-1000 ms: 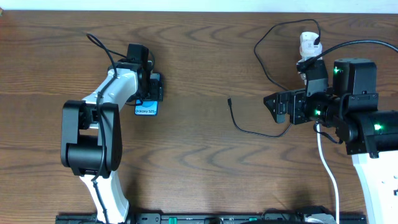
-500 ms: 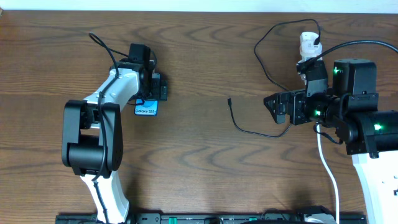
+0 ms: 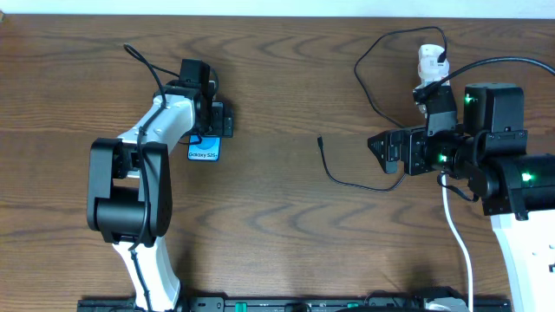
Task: Plug charger to phone and switch on socket
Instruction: 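Grasp the blue phone's bottom edge with the left gripper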
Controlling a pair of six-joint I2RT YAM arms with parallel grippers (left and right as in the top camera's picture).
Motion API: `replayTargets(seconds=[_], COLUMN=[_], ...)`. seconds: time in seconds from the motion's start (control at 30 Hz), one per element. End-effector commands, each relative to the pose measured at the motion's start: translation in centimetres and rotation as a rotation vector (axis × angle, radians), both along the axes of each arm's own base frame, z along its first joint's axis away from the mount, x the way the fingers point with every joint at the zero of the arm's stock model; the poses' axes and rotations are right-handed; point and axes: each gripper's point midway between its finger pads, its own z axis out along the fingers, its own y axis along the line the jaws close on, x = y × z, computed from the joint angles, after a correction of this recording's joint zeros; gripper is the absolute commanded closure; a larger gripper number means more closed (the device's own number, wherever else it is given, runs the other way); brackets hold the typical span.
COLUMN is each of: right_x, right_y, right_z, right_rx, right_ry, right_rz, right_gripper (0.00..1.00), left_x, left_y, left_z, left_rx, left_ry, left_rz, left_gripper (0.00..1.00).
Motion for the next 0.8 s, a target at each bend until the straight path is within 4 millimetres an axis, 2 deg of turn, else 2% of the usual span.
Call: replayTargets(seconds=[0.0, 0.07, 0.17, 0.2, 0.43, 0.77], right_x=[0.3, 0.4, 0.4, 0.4, 0.6, 0.7], right_y=[0.0, 0.0, 0.0, 0.0, 0.0, 0.1], right_z=[0.7, 0.7, 0.7, 0.7, 0.9, 1.0], right_rx=[0.0, -0.001, -0.001, 0.0, 0.001, 0.002], right_ry=[-0.026, -0.028, -0.027, -0.028, -0.043, -0.046], right_rz=[0.014, 0.014, 0.014, 0.014, 0.014, 0.014], right_gripper=[0.01, 0.01, 0.01, 0.01, 0.01, 0.01], left_x=[-1.7, -2.0, -2.0, -2.0, -2.0, -1.5], left_y=[-0.1, -0.1, -0.1, -0.1, -0.1, -0.1], left_z=[-2.5, -2.6, -2.6, -2.6, -2.6, -1.4], left_rx=[-0.014, -0.013, -0.013, -0.013, -0.013, -0.014], left_ry=[0.092, 0.104, 0.105, 0.106, 0.106, 0.091], left_rz=[0.0, 0.0, 0.0, 0.0, 0.001, 0.001], left_gripper=[0.13, 0.21, 0.25, 0.29, 0.35, 0.92])
